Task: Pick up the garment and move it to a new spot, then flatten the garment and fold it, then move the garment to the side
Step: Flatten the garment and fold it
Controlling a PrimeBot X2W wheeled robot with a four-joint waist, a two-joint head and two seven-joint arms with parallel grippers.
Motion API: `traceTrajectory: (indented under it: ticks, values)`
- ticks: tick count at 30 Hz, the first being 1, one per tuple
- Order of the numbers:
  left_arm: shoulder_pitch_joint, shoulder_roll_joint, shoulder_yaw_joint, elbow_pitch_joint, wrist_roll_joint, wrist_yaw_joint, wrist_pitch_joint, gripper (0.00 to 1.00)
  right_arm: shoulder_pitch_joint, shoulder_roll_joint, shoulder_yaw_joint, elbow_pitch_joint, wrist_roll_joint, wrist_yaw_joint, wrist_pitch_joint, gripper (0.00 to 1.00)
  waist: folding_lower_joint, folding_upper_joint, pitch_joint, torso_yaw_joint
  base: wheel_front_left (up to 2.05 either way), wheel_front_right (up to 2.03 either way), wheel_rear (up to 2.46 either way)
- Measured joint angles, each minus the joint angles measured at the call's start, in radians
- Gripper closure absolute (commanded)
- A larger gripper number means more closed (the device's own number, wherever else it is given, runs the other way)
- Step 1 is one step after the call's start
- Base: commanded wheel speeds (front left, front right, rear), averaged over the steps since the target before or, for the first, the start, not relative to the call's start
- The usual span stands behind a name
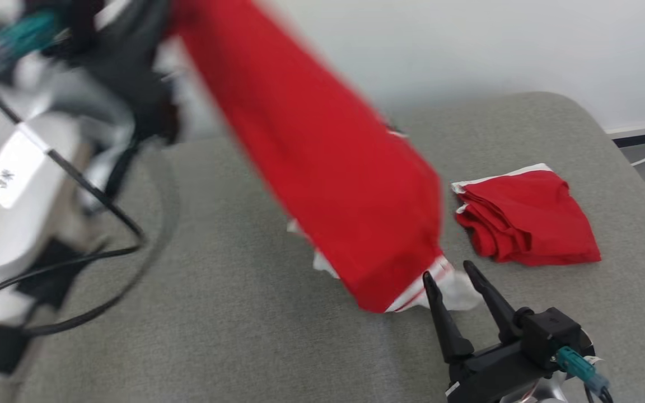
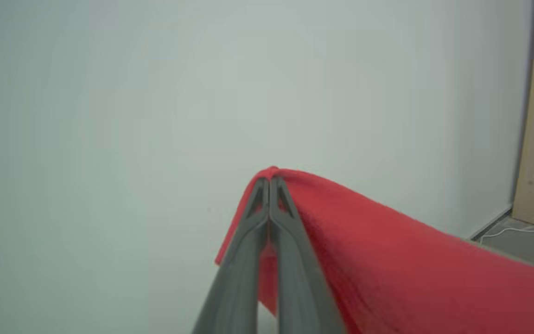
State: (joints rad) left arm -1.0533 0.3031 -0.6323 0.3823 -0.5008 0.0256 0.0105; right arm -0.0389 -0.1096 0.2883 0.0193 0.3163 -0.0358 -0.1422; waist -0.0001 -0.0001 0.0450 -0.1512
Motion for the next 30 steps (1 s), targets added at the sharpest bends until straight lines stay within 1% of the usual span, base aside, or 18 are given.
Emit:
traceTrajectory:
  ticks: [2, 3, 5, 6, 7, 8, 11, 14, 17, 20, 21, 23, 25, 30]
  values:
    - [0.054, 0.075, 0.006, 0.075, 0.022, 0.030, 0.019, 1.00, 0.001, -0.007, -0.005, -0.012, 0.000, 0.000, 0.000, 0.00, 0.0000, 0.0000, 0.008, 0.010, 0.00, 0.00, 0.00]
    - [0.082, 0.102, 0.006, 0.109, 0.029, 0.038, 0.029, 1.00, 0.000, -0.009, -0.006, -0.017, 0.000, 0.000, 0.000, 0.00, 0.0000, 0.0000, 0.013, 0.015, 0.00, 0.00, 0.00]
    - [0.141, 0.134, -0.010, 0.163, 0.029, 0.037, 0.049, 1.00, 0.000, -0.011, -0.006, -0.024, 0.000, 0.000, 0.000, 0.00, 0.0000, 0.0001, 0.023, 0.024, 0.00, 0.00, 0.00]
    - [0.170, 0.138, -0.023, 0.184, 0.029, 0.037, 0.056, 0.76, 0.000, -0.013, -0.005, -0.027, 0.000, 0.000, 0.000, 0.00, 0.0000, 0.0000, 0.029, 0.029, 0.00, 0.00, 0.00]
    - [0.199, 0.138, -0.038, 0.205, 0.029, 0.036, 0.067, 0.24, -0.001, -0.015, -0.005, -0.031, 0.000, 0.000, 0.000, 0.00, 0.0000, 0.0000, 0.035, 0.034, 0.00, 0.00, 0.00]
    - [0.229, 0.137, -0.050, 0.225, 0.028, 0.035, 0.071, 0.00, -0.002, -0.017, -0.004, -0.033, 0.000, 0.000, 0.001, 0.00, 0.0000, 0.0000, 0.041, 0.038, 0.00, 0.00, 0.00]
    - [0.301, 0.137, -0.054, 0.290, 0.022, 0.039, 0.086, 0.00, -0.018, -0.019, 0.002, -0.039, -0.002, 0.001, 0.002, 0.00, 0.0001, 0.0001, 0.061, 0.051, 0.00, 0.00, 0.00]
    - [0.332, 0.144, -0.031, 0.346, 0.016, 0.064, 0.085, 0.00, -0.033, -0.021, 0.003, -0.042, -0.002, 0.001, 0.003, 0.00, 0.0001, 0.0001, 0.078, 0.063, 0.00, 0.00, 0.00]
    - [0.332, 0.141, -0.013, 0.357, 0.016, 0.076, 0.062, 0.00, -0.034, -0.029, -0.004, -0.042, -0.004, 0.001, 0.003, 0.00, 0.0002, 0.0001, 0.087, 0.076, 0.00, 0.00, 0.00]
    - [0.339, 0.109, 0.005, 0.331, -0.016, 0.079, 0.019, 0.00, -0.036, -0.033, -0.008, -0.031, -0.006, 0.000, 0.010, 0.00, 0.0001, 0.0000, 0.090, 0.088, 0.00, 0.00, 0.00]
    - [0.345, 0.089, 0.004, 0.312, -0.033, 0.073, 0.005, 0.00, -0.036, -0.033, -0.008, -0.026, -0.006, 0.000, 0.010, 0.00, 0.0002, 0.0001, 0.088, 0.091, 0.00, 0.00, 0.00]
    - [0.371, 0.046, -0.013, 0.279, -0.046, 0.030, -0.017, 0.00, -0.037, -0.033, -0.007, -0.021, -0.007, 0.001, 0.010, 0.00, 0.0002, 0.0001, 0.082, 0.096, 0.00, 0.00, 0.00]
    - [0.401, 0.014, -0.048, 0.249, -0.046, -0.003, -0.031, 0.00, -0.037, -0.033, -0.006, -0.016, -0.007, 0.001, 0.011, 0.00, 0.0001, 0.0001, 0.073, 0.099, 0.00, 0.00, 0.00]
    - [0.475, -0.024, -0.139, 0.193, -0.023, -0.055, -0.049, 0.00, -0.037, -0.033, 0.002, -0.008, -0.007, 0.001, 0.014, 0.00, 0.0001, 0.0002, 0.047, 0.103, 0.00, 0.00, 0.00]
